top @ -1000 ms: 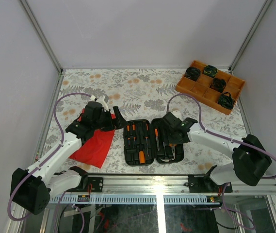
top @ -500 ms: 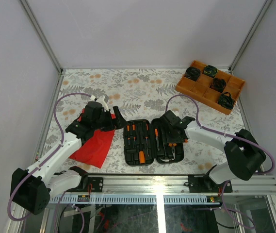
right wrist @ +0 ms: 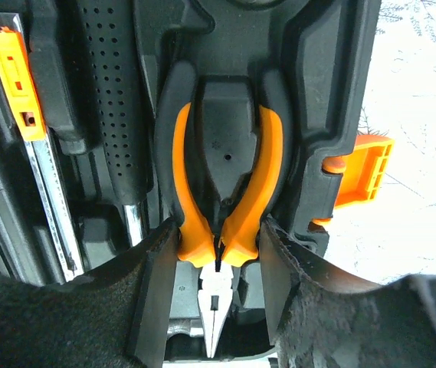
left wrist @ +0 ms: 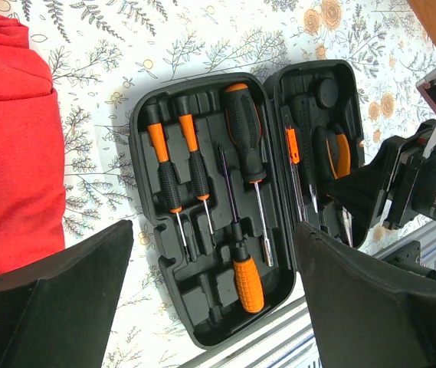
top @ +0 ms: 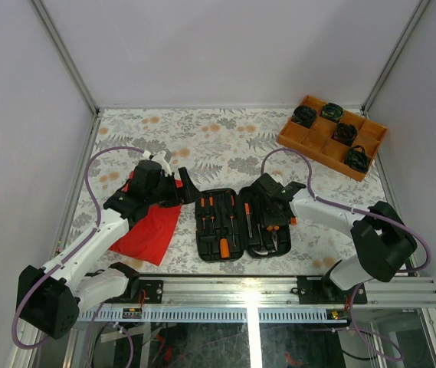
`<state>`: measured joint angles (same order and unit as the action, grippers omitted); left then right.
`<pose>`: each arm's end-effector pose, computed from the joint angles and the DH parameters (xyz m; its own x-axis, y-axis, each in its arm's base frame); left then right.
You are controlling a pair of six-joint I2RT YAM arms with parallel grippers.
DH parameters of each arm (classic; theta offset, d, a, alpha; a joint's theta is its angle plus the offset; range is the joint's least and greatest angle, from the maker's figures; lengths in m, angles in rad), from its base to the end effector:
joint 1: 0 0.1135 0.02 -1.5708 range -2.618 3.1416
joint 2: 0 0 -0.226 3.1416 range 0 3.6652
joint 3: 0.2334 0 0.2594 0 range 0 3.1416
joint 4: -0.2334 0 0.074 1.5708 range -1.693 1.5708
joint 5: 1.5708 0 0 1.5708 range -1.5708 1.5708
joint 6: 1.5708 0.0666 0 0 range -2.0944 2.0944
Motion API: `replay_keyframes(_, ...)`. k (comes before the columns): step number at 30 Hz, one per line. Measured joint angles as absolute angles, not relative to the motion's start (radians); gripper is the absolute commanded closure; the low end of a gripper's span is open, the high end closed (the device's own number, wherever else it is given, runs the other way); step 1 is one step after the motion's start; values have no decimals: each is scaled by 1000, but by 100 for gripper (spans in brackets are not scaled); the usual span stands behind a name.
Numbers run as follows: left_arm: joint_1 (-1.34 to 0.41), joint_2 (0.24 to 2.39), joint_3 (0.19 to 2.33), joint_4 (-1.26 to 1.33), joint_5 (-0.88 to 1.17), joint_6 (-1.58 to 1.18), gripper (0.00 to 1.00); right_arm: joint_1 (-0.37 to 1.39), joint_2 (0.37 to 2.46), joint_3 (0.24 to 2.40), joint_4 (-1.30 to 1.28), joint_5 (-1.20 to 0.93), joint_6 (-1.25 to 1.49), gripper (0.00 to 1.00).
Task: Sort the tools into containers
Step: Place the pliers in the storage box.
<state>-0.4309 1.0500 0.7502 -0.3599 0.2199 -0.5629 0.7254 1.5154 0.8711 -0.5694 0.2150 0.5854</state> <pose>0.2449 -0.1286 0.2071 -0.7720 -0.2183 -0.5969 0.1800 0.8256 -0.5347 0.2293 0.1844 0.1052 -0.9116 -0.0868 -0.4018 -0.1064 0.9940 0.0265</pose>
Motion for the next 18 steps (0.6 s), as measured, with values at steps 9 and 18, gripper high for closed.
replay_keyframes(9,-431,1050,750,-360,220,-563,16,724,1450,886,-613,220,575,77)
replay_keyframes(18,-431,1050,750,-360,220,-563,16,723,1388,904,-647,225,553,77)
